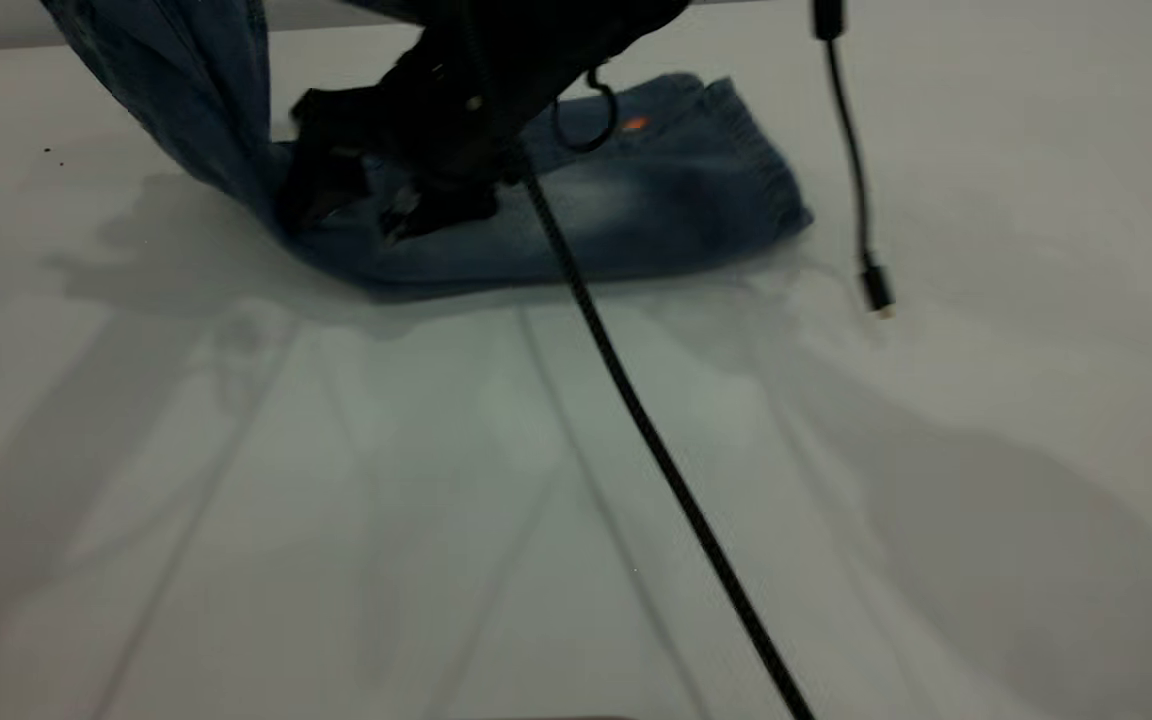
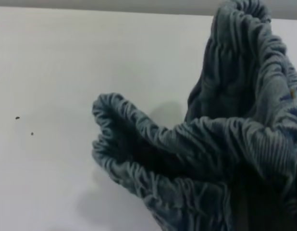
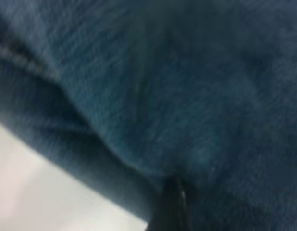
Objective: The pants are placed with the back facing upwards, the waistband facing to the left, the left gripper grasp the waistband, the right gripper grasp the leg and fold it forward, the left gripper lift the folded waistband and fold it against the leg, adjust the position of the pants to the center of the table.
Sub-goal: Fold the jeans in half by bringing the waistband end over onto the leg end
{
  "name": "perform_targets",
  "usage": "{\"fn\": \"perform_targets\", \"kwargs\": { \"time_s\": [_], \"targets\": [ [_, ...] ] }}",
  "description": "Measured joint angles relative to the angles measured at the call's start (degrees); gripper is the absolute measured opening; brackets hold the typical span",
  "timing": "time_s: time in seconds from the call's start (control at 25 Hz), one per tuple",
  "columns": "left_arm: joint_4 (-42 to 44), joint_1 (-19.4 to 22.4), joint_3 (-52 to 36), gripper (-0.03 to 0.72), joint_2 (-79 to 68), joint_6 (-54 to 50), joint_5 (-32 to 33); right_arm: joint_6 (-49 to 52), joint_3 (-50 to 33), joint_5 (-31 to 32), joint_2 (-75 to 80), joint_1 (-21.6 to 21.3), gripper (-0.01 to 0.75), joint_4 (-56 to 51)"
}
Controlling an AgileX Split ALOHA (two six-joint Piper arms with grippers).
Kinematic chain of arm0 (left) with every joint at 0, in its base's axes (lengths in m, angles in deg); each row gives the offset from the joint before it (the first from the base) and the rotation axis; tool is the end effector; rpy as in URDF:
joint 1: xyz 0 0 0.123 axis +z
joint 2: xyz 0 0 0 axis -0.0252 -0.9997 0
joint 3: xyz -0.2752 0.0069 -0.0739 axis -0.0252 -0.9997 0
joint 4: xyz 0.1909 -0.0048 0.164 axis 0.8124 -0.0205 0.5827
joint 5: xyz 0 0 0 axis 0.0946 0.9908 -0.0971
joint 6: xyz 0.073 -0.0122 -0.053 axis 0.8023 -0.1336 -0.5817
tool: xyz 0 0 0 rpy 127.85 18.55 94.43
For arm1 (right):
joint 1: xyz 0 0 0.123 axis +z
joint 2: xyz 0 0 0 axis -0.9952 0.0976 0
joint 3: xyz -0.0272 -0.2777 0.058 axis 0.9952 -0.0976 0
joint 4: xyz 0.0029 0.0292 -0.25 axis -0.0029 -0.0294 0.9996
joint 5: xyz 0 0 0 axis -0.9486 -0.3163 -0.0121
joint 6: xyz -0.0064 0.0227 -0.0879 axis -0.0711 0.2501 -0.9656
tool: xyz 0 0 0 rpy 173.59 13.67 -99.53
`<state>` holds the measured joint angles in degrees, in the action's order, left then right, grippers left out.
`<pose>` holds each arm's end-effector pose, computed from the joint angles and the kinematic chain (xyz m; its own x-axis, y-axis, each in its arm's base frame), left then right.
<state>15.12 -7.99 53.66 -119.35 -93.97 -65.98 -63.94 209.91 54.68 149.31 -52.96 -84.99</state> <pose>0.3677 -0.0599 0.2396 -0.5935 -0.1107 -0.7972 0.0307 0.9867 -0.1599 0.4409 0.3309 0.0607 -0.8465 -0.2385 -0.4760 -0.5133 0.6032 0.6105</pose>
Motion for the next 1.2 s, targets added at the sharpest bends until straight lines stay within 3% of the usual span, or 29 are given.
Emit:
{"fn": "perform_targets", "kwargs": {
  "time_s": [0.16,0.4,0.64,0.88,1.2],
  "targets": [
    [0.0,0.0,-0.1,0.077,1.8,1.7,0.7,0.0,1.8,4.2,-0.7,-0.6,0.561,3.8],
    [0.0,-1.0,-0.1,0.077,3.2,2.2,0.8,1.6,3.5,9.8,-7.3,-6.7,0.561,13.6],
    [0.0,-8.2,-0.1,0.077,3.1,3.8,-1.0,2.6,3.7,12.7,-15.5,-14.9,0.561,16.9],
    [0.0,-14.7,-0.1,0.077,-2.5,1.3,-7.6,2.6,3.7,13.8,-23.7,-21.3,0.561,17.0],
    [0.0,-20.3,7.2,0.077,-18.3,-1.2,-13.7,2.6,3.8,15.3,-28.2,-23.3,0.561,18.1]
  ]
}}
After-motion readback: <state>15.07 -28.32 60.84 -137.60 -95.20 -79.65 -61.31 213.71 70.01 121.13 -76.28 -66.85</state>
